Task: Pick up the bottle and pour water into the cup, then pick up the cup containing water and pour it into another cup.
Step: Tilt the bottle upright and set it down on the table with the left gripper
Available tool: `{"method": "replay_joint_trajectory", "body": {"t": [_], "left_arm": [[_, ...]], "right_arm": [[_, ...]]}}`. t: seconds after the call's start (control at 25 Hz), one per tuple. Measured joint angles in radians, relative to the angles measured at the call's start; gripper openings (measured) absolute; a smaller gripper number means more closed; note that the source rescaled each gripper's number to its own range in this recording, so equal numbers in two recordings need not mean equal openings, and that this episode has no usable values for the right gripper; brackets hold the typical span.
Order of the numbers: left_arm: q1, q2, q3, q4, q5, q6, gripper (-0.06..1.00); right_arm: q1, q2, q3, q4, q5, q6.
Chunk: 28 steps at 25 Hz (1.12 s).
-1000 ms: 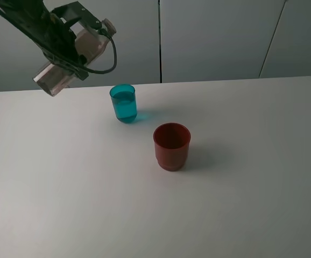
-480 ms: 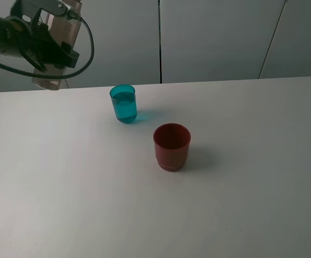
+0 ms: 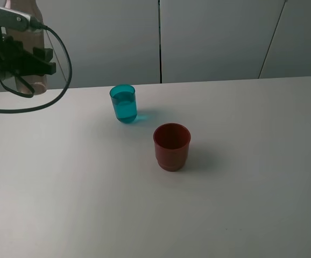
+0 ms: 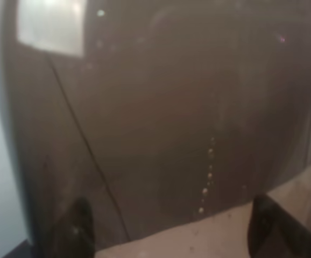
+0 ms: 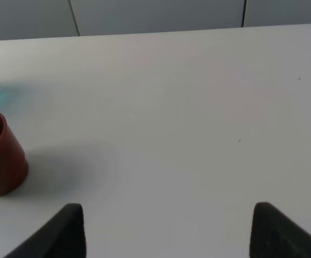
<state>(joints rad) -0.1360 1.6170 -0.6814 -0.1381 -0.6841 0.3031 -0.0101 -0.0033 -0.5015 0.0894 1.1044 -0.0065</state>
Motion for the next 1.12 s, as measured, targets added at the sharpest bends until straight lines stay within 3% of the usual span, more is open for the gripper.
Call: {"method": "replay_joint_trajectory", "body": {"t": [0.12,0.48,0.92,1.12], "left_arm": [[0.024,0.0,0.039,-0.012,-0.065,-0.029,0.0],[0.091,0.034,0.043,-0.016,-0.126,-0.064,0.0],[0.114,0.312,0.043,0.014,-0.485,-0.152,0.0],[0.114,0.422,0.043,0.018,-0.507,-0.184,0.0]], "right_arm": [[0.0,0.0,0.0,0.0,0.0,0.0],[0.0,0.0,0.0,0.0,0.0,0.0],[0.0,0.0,0.0,0.0,0.0,0.0],[0.0,0.0,0.0,0.0,0.0,0.0]]}}
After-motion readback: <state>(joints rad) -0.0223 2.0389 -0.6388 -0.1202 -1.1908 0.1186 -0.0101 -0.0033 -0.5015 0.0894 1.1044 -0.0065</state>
